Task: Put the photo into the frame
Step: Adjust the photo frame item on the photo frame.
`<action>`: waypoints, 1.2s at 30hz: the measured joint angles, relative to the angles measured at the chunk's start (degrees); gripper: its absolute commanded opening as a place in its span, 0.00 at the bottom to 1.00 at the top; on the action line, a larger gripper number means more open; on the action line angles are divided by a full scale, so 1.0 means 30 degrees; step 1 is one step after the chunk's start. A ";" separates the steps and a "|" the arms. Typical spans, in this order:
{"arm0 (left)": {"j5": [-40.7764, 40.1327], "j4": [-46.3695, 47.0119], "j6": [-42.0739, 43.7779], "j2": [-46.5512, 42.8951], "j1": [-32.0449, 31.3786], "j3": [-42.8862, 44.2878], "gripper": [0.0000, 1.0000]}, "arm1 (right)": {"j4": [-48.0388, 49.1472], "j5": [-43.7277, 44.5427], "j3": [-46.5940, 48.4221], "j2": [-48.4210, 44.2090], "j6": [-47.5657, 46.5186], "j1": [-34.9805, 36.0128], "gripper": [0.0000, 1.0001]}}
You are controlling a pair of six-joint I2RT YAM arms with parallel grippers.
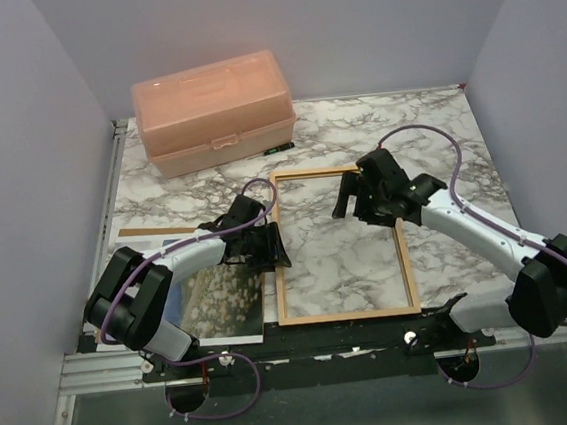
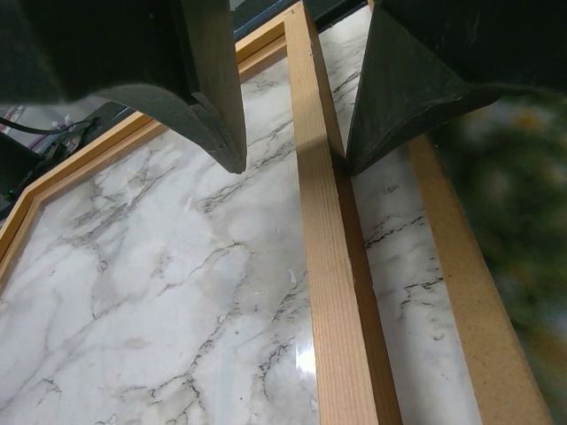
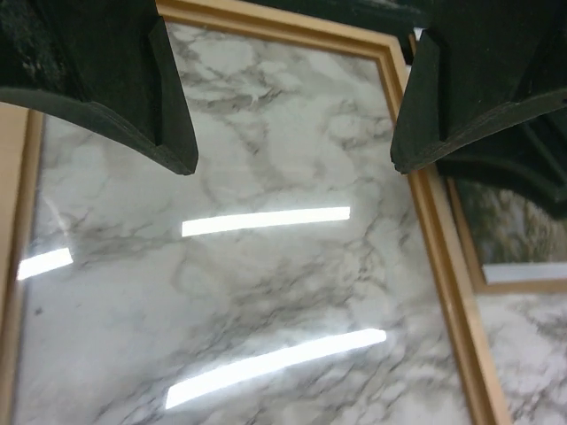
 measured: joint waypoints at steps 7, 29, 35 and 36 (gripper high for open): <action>-0.0015 -0.0007 0.0015 -0.0007 0.0000 0.0000 0.52 | 0.0000 0.0262 0.1996 0.3708 -0.2091 -0.3861 1.00; -0.0015 -0.0146 0.0146 0.0109 0.0000 0.0124 0.52 | 0.1297 0.0525 0.8298 1.3376 -0.4554 -0.5348 1.00; -0.0036 -0.0160 0.0146 0.0109 0.0000 0.0131 0.52 | 0.1377 -0.0342 0.8262 1.2954 -0.4539 -0.5574 1.00; -0.0029 -0.0153 0.0146 0.0102 0.0000 0.0131 0.52 | 0.1392 -0.0415 0.8174 1.2677 -0.4524 -0.5581 1.00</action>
